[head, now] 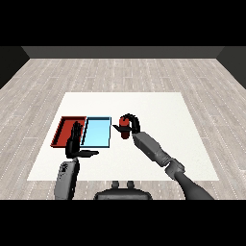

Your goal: Pick the red can and put it in the red box

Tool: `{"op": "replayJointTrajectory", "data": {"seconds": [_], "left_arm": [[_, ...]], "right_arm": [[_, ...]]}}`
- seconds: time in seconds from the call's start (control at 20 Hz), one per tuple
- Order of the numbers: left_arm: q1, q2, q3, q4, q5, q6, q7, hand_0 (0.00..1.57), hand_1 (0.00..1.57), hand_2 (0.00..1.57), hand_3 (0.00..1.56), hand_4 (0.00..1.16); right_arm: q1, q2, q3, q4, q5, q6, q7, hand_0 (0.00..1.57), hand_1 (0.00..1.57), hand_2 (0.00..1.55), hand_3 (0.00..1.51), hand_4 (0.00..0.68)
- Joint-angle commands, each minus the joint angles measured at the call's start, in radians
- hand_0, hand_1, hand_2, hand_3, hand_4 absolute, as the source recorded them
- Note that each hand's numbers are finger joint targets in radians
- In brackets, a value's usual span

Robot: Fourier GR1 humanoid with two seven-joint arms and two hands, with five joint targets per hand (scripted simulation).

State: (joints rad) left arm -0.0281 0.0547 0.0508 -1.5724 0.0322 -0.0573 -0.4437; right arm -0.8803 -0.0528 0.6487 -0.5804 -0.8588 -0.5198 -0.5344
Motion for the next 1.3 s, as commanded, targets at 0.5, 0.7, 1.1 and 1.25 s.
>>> {"op": "replayJointTrajectory", "data": {"seconds": [0.5, 0.7, 1.1, 1.25], "left_arm": [[-0.029, -0.052, -0.151, -0.078, 0.001, -0.048, 0.148, 0.0, 0.0, 0.0, 0.0, 0.0], [-0.029, -0.054, -0.164, -0.064, 0.013, -0.044, 0.129, 0.0, 0.0, 0.0, 0.0, 0.0], [-0.097, -0.055, -0.36, -0.144, -0.017, 0.096, 0.315, 0.0, 0.0, 0.0, 0.0, 0.0], [-0.068, -0.055, -0.319, -0.174, 0.022, 0.005, 0.349, 0.0, 0.0, 0.0, 0.0, 0.0]], "right_arm": [[0.075, -0.202, -0.036, -0.534, 0.156, -0.209, 0.132, 1.56, 1.56, 1.46, 1.41, 0.602], [0.235, -0.249, -0.015, -0.749, 0.233, -0.246, 0.16, 1.56, 1.56, 1.46, 1.41, 0.598], [0.385, -0.346, -0.055, -0.987, 0.306, -0.195, 0.192, 1.57, 1.57, 1.46, 1.41, 0.646], [0.383, -0.291, -0.035, -0.994, 0.405, -0.247, 0.211, 1.57, 1.57, 1.48, 1.42, 0.655]]}}
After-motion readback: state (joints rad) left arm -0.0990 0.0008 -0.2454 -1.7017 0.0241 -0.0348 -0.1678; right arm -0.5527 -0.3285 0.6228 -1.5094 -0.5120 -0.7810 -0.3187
